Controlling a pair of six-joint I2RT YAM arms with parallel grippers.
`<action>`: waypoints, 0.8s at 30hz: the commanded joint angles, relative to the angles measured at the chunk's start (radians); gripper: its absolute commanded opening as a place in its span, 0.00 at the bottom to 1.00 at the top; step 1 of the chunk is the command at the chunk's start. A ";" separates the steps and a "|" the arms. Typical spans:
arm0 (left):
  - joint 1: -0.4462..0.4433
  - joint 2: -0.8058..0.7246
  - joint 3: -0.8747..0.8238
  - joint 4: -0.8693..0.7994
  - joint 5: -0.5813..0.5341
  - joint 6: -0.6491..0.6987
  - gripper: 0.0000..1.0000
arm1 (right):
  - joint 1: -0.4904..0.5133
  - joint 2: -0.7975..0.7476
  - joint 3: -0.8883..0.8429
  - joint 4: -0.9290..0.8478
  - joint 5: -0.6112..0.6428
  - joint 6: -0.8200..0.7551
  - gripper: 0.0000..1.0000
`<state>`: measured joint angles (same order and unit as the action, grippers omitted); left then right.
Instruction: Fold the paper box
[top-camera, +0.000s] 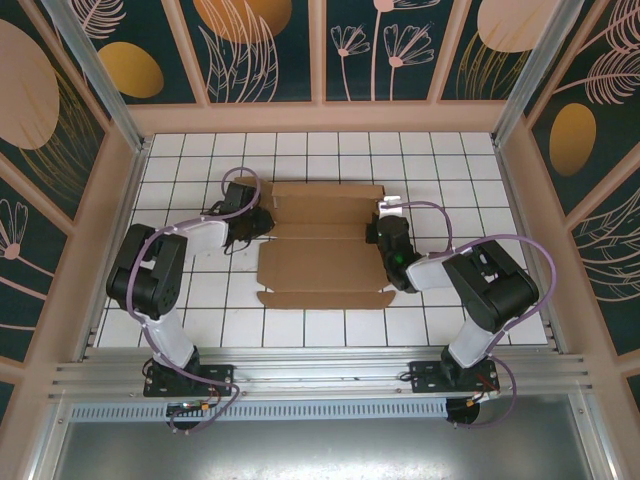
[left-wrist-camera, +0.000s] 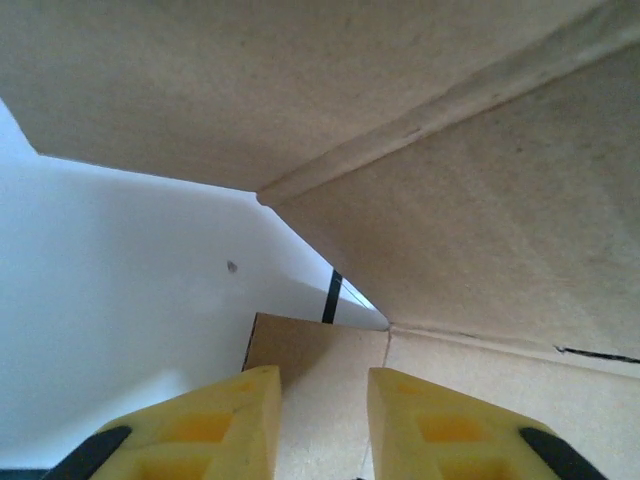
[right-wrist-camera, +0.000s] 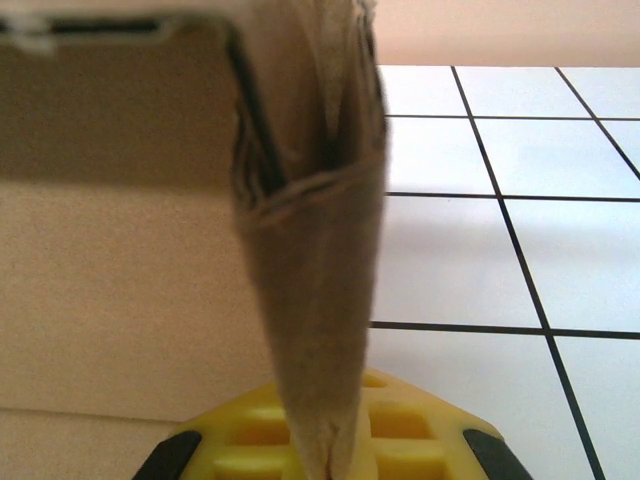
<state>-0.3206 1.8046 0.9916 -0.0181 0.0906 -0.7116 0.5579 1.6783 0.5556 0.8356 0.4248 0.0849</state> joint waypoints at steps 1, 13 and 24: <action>0.003 0.015 0.051 -0.050 -0.085 0.053 0.32 | 0.009 0.019 0.016 -0.048 -0.020 0.012 0.00; 0.003 0.045 0.062 -0.075 -0.111 0.073 0.38 | 0.013 0.012 0.013 -0.048 -0.024 0.004 0.00; 0.004 0.069 0.063 -0.026 0.001 0.051 0.40 | 0.013 0.008 0.027 -0.062 -0.029 0.000 0.00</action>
<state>-0.3206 1.8645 1.0420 -0.0753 0.0223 -0.6582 0.5591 1.6783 0.5682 0.8150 0.4179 0.0845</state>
